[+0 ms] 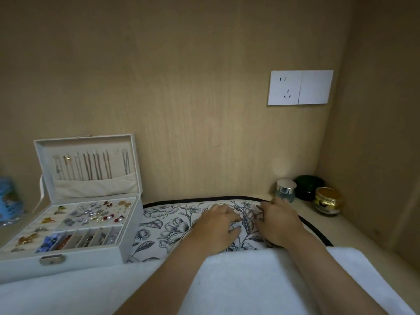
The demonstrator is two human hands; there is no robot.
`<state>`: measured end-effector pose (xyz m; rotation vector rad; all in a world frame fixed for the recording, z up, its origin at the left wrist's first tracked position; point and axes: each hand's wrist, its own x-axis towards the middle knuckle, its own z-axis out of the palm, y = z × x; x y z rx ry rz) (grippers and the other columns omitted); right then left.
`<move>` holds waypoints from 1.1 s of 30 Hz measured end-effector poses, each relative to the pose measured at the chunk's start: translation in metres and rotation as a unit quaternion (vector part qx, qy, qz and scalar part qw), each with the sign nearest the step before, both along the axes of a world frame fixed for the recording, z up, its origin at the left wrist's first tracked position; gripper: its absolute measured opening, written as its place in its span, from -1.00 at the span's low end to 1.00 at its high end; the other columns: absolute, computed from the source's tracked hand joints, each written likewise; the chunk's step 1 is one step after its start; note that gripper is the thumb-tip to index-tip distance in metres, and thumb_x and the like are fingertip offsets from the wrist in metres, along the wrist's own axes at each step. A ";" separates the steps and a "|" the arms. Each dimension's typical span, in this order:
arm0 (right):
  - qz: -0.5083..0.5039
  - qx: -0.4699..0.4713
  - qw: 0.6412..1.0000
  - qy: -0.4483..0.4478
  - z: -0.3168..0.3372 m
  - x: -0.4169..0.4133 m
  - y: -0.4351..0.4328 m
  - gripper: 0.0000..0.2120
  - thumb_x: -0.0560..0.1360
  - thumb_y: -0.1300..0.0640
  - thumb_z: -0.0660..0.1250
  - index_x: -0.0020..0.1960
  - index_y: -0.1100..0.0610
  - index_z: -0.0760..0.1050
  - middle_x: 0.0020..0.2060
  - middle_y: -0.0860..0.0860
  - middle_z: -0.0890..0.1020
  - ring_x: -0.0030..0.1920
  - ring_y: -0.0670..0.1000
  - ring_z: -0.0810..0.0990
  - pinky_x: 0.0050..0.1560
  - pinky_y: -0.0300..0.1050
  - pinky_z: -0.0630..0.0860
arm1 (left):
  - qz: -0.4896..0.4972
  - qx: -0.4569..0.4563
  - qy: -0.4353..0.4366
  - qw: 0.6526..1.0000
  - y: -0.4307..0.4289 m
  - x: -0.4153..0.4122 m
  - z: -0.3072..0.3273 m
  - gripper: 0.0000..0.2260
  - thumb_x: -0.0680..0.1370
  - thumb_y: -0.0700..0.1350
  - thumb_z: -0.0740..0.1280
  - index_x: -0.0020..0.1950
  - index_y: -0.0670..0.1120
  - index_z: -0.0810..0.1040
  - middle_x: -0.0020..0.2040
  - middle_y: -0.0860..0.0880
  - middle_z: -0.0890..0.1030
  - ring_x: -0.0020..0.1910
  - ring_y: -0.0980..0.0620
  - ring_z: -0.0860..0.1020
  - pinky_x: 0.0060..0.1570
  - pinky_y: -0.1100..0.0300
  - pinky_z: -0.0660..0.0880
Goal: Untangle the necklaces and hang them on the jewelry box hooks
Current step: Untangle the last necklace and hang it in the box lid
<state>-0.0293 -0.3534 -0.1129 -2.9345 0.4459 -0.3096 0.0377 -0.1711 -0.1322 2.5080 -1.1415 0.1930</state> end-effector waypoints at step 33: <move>0.149 0.311 0.928 -0.142 0.007 -0.006 0.019 -0.44 0.44 0.48 0.27 -0.13 -0.22 0.62 -0.08 -0.16 0.64 -0.11 -0.18 0.59 -0.09 -0.37 0.51 | 0.167 -0.242 0.282 0.913 0.028 -0.001 0.044 -0.77 0.55 -0.16 0.12 -0.30 -0.09 0.40 -0.36 -0.04 0.48 -0.35 -0.03 0.43 -0.24 0.09 0.36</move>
